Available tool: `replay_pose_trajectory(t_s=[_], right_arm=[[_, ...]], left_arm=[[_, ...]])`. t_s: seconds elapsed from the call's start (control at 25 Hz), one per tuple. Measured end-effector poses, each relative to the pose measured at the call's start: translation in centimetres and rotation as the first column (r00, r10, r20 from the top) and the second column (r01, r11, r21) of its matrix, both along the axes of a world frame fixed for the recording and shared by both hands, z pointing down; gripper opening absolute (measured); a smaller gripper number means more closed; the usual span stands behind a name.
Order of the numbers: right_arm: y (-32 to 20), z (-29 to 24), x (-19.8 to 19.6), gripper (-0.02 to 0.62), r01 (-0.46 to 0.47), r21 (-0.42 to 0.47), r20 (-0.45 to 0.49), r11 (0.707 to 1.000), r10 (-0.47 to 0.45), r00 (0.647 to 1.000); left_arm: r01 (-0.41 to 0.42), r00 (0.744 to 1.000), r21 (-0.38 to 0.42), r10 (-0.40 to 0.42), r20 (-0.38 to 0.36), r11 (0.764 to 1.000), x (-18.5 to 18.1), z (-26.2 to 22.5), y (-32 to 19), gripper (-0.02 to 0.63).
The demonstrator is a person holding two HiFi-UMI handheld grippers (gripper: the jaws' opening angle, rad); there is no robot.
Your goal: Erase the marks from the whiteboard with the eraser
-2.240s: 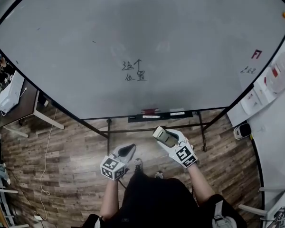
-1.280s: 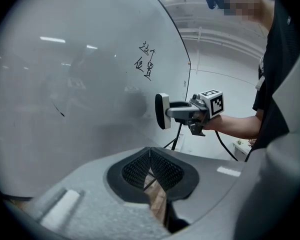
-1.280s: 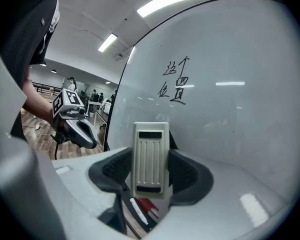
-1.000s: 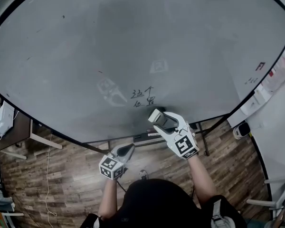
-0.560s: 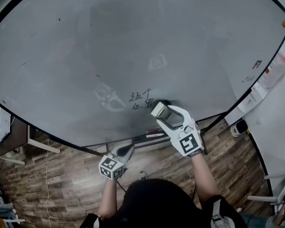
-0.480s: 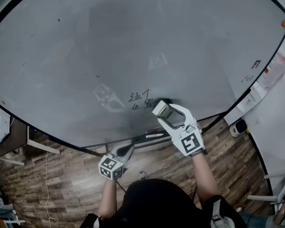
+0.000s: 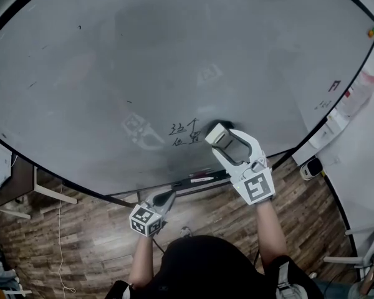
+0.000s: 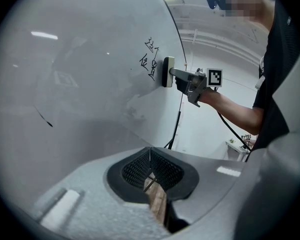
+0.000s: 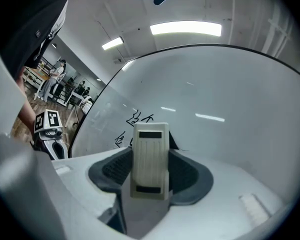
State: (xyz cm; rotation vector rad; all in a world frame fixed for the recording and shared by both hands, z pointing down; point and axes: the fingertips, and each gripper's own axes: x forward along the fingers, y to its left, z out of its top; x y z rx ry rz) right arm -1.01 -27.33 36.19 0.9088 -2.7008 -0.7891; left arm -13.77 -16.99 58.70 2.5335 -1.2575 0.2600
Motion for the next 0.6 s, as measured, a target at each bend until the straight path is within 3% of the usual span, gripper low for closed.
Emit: replay_pose_trajectory(t_s=[0.6], right_arm=[[-0.5, -0.34, -0.85, 0.23, -0.04, -0.005, 0.024, 0.999, 0.04, 0.999]], left_arm=[[0.011, 1.0, 0.014, -0.012, 0.006, 1.0, -1.13, 0.19, -0.47, 0.014]])
